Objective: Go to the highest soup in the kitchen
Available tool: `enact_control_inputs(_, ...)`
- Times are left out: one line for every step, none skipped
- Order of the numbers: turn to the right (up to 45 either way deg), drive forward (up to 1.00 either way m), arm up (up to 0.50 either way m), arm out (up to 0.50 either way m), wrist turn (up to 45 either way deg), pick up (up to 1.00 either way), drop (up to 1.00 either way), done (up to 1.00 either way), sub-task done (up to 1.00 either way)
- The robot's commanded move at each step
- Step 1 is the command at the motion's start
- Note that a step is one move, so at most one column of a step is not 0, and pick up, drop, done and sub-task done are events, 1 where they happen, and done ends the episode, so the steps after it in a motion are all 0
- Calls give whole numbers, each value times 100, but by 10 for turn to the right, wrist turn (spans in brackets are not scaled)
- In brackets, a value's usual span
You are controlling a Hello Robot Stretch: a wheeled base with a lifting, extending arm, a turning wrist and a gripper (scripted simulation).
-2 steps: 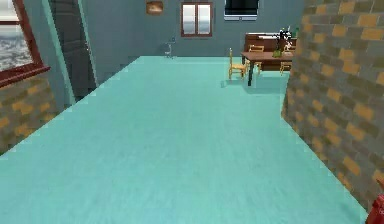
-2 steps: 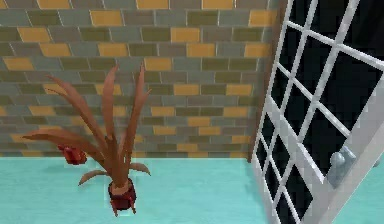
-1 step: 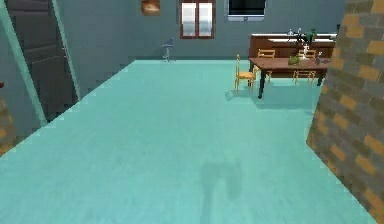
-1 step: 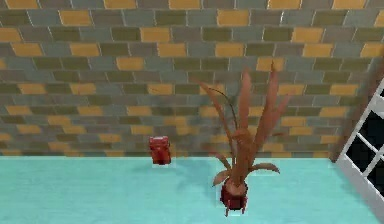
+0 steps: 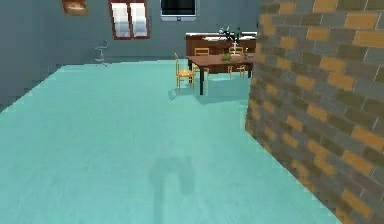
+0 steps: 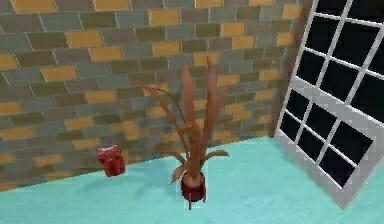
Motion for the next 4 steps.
enact_control_inputs(0,100,0,0,0,0,0,0,0)
enact_control_inputs(0,100,0,0,0,0,0,0,0)
enact_control_inputs(60,0,0,0,0,0,0,0,0)
enact_control_inputs(0,60,0,0,0,0,0,0,0)
